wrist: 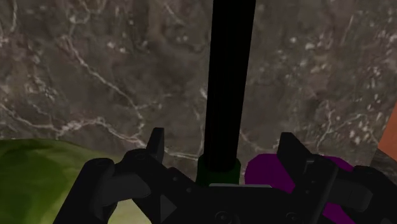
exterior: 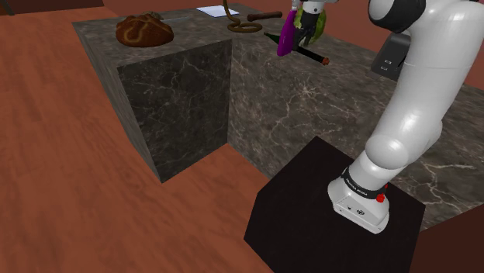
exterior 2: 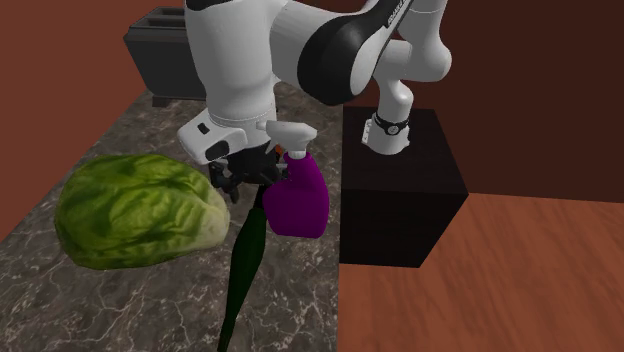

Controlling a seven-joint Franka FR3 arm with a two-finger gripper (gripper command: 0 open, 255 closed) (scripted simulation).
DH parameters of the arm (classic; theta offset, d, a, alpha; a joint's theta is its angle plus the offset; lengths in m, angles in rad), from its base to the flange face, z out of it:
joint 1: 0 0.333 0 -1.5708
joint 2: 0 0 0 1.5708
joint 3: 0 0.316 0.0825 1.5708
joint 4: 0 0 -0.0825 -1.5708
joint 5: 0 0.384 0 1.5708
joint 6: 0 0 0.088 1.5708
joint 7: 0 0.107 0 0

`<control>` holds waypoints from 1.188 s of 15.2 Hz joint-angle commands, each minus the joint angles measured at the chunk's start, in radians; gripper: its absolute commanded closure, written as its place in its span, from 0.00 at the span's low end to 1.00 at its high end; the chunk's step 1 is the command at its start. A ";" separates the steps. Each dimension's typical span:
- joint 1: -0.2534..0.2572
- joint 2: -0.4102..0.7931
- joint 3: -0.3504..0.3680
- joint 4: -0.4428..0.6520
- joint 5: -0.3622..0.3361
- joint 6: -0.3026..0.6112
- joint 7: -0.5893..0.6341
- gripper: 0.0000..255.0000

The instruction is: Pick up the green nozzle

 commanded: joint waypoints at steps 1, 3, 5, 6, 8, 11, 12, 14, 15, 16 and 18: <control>0.000 0.014 0.001 -0.029 0.003 0.031 0.000 0.00; 0.000 0.013 0.001 -0.029 0.003 0.031 0.000 0.00; 0.002 0.007 0.001 -0.039 0.000 0.035 0.002 1.00; 0.000 0.008 0.000 -0.036 0.001 0.033 0.000 1.00; 0.000 0.010 0.001 -0.030 0.001 0.029 0.001 1.00; 0.002 0.009 0.001 -0.028 0.000 0.026 0.004 1.00; 0.002 0.009 0.001 -0.028 0.000 0.025 0.003 1.00; 0.000 0.011 0.000 -0.019 0.001 0.019 0.001 1.00; 0.000 0.008 0.000 -0.009 0.000 0.006 0.003 1.00; 0.000 0.006 -0.001 0.001 -0.002 -0.006 0.004 1.00; -0.001 0.002 -0.002 0.023 -0.004 -0.032 0.005 1.00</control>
